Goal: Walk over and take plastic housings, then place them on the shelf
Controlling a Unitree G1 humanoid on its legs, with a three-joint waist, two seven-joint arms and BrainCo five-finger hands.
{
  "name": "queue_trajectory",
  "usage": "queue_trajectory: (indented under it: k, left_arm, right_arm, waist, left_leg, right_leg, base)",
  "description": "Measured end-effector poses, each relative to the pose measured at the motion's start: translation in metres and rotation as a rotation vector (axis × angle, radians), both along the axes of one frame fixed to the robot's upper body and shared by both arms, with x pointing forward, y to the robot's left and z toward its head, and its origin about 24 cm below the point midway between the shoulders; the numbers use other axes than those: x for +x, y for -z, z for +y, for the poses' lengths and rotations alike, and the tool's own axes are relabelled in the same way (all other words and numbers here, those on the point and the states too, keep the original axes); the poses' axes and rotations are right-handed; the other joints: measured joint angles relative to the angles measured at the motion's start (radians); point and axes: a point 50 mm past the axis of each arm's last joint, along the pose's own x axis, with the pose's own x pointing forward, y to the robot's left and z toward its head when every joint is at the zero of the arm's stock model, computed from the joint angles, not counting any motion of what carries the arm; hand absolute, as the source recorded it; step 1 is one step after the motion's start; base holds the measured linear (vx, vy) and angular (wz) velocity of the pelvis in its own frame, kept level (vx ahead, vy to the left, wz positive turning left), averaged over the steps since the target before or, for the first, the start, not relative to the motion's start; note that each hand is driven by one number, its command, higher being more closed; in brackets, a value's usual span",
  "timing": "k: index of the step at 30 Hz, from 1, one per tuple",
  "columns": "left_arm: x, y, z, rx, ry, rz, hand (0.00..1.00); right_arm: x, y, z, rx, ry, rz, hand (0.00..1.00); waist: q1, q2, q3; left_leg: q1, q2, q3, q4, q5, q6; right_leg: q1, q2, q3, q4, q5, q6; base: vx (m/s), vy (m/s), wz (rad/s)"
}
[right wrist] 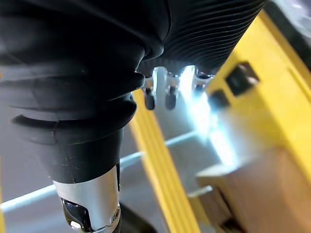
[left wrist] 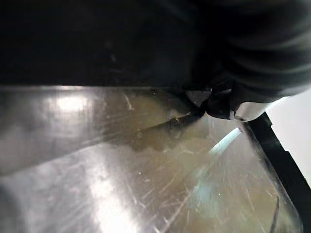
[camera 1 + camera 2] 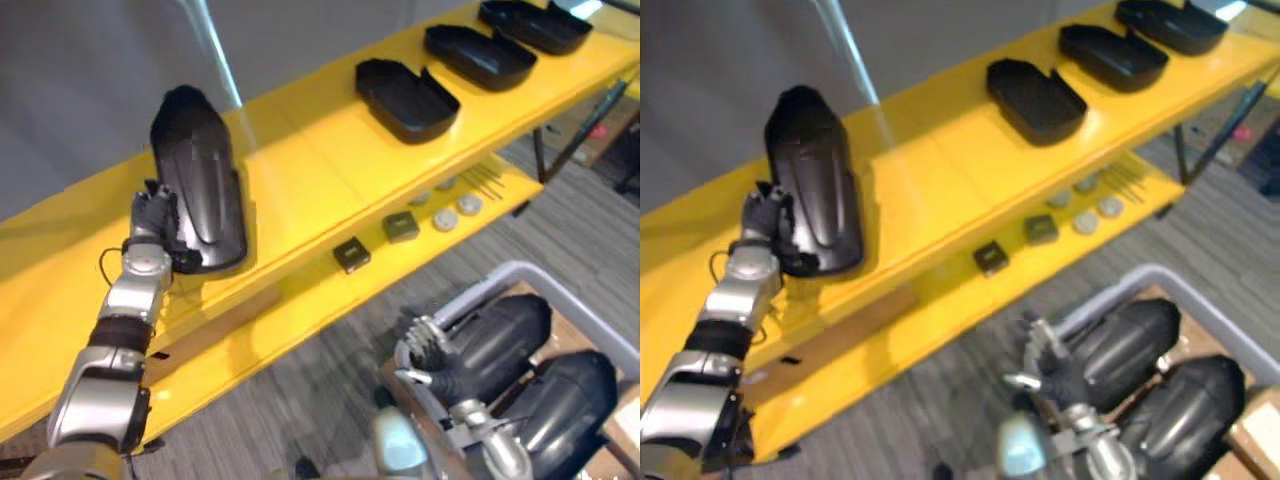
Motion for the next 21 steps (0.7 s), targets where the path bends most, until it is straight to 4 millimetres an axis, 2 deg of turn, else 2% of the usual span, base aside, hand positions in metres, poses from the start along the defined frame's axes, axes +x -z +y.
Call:
queue_trajectory:
  k: [3, 5, 8, 13, 14, 21]
  left_arm:
    - [0.0, -0.004, 0.003, -0.036, -0.095, -0.015, 1.0]
    - [0.0, -0.009, 0.006, -0.065, -0.157, -0.032, 1.0]
    - [0.0, -0.018, 0.009, -0.125, -0.234, -0.065, 1.0]
    - [-0.003, -0.017, 0.016, -0.157, -0.302, -0.052, 1.0]
    - [-0.003, -0.016, 0.016, -0.179, -0.315, -0.044, 0.0]
    - [-0.003, -0.008, 0.009, -0.222, -0.349, -0.012, 0.0]
  right_arm:
    - [-0.002, -0.001, 0.011, 0.002, -0.045, 0.016, 0.0]
    - [-0.002, -0.005, 0.014, 0.005, -0.05, 0.005, 0.0]
    - [-0.003, -0.011, 0.02, 0.008, -0.063, -0.011, 0.0]
    - [-0.004, -0.019, 0.026, 0.03, -0.084, -0.035, 0.0]
    - [-0.004, -0.021, 0.029, 0.038, -0.095, -0.042, 0.0]
    - [-0.007, -0.023, 0.038, 0.05, -0.13, -0.031, 0.0]
  waist:
    - [-0.015, 0.012, 0.022]
    - [-0.021, 0.012, 0.051]
    - [-0.02, 0.012, 0.054]
    - [-0.014, 0.014, 0.055]
    - [-0.012, 0.014, 0.056]
    - [0.005, 0.023, 0.06]
  left_leg:
    - [-0.035, -0.006, 0.016, 0.001, 0.003, 0.002]
    - [-0.034, -0.006, 0.02, 0.003, 0.005, 0.002]
    - [-0.06, -0.004, 0.046, 0.008, 0.004, 0.002]
    - [-0.067, 0.001, 0.068, 0.019, 0.004, 0.001]
    - [-0.07, 0.005, 0.07, 0.03, 0.002, 0.0]
    - [-0.103, 0.027, 0.074, 0.084, -0.025, -0.006]
  right_leg:
    - [-0.056, 0.001, 0.016, 0.027, -0.003, -0.001]
    - [-0.063, 0.003, 0.02, 0.039, -0.009, -0.002]
    - [-0.107, 0.006, 0.028, 0.061, -0.014, -0.004]
    - [-0.126, 0.013, 0.037, 0.087, -0.013, -0.003]
    - [-0.126, 0.015, 0.036, 0.088, -0.013, -0.004]
    - [-0.147, 0.022, 0.027, 0.111, -0.026, -0.013]
  base:
    - [-0.07, -0.003, -0.1]
    - [-0.07, -0.018, -0.06]
    - [-0.05, -0.012, -0.03]
    - [0.01, 0.001, -0.06]
    - [0.0, 0.0, 0.0]
    - [0.0, -0.002, 0.01]
